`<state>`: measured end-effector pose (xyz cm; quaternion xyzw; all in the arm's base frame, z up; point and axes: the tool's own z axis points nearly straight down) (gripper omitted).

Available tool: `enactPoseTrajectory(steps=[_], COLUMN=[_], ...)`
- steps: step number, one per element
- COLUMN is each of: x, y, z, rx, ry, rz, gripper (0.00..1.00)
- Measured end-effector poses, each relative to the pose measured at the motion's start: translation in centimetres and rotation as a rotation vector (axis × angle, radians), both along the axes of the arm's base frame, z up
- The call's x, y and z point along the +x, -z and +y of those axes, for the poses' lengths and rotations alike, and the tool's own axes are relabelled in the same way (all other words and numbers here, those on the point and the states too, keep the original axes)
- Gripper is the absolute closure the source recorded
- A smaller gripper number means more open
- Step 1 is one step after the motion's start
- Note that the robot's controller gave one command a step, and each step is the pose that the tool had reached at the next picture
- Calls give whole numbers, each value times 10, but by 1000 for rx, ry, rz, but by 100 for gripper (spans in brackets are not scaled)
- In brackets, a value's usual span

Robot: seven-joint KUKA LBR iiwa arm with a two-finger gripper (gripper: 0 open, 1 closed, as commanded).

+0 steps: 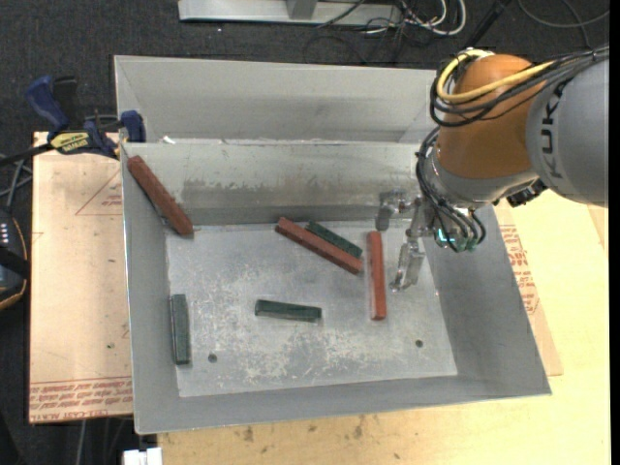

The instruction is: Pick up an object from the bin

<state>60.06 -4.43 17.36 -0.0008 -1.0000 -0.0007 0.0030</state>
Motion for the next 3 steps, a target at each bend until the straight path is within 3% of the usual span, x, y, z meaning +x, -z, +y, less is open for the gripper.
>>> enactPoseTrajectory(steps=[1,2,3], x=[2,19,18], y=[-4,60,88], z=[0,46,60], rx=[-1,0,0], ry=[-1,93,98], rz=[-7,-12,-4], gripper=[0,0,0])
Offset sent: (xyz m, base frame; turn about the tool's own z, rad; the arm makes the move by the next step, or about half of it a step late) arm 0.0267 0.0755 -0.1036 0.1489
